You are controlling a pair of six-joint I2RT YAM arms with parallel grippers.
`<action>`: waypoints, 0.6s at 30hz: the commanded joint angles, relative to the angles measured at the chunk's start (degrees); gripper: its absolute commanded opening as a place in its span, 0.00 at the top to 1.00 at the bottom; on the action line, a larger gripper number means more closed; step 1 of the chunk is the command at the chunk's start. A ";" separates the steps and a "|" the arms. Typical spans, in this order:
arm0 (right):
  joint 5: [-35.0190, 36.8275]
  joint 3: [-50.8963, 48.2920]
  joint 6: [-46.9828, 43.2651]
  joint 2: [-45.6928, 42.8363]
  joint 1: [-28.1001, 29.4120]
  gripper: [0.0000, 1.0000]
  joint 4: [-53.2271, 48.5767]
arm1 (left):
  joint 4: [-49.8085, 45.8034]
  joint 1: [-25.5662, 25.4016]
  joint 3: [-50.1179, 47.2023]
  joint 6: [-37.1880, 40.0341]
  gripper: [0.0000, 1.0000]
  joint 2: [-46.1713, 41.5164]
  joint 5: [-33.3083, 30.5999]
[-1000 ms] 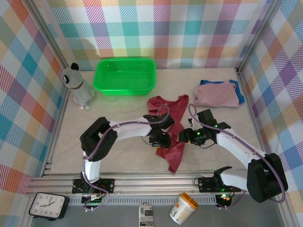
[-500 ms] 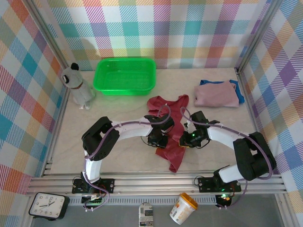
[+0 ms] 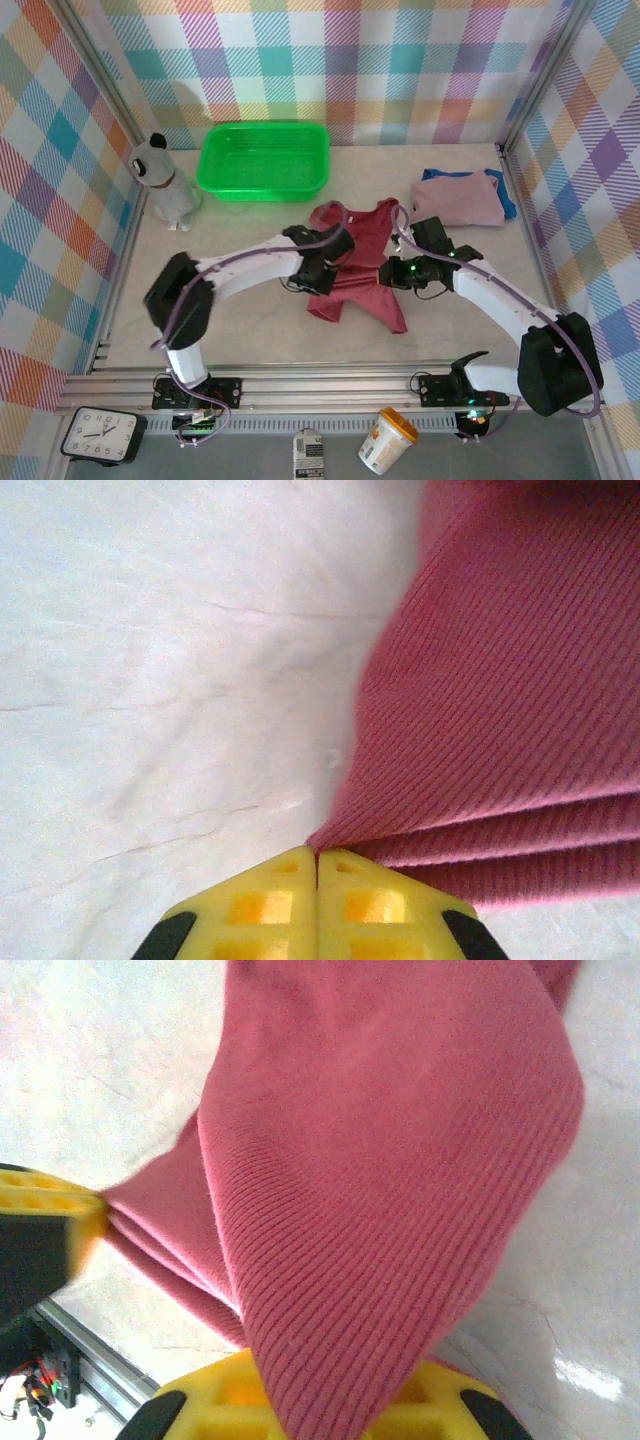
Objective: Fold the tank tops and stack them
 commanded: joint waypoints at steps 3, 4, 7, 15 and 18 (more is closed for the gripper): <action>0.14 5.76 -3.03 5.44 -0.85 0.87 -3.00 | -7.80 5.73 -1.75 0.82 1.00 -10.19 1.50; -1.06 5.85 -3.04 6.62 -0.78 0.86 -2.33 | -6.19 5.83 -3.06 0.68 1.00 -10.23 3.44; -1.66 5.32 -2.15 9.15 -0.73 0.85 0.35 | -1.48 5.84 -5.62 0.14 1.00 -7.51 7.55; 10.72 7.34 -6.77 15.06 -1.80 0.85 -3.08 | 6.22 5.90 0.15 2.59 0.96 6.78 12.47; 9.92 7.32 -7.85 14.47 -2.02 0.83 -3.57 | 6.16 5.55 1.84 2.84 0.88 8.58 14.97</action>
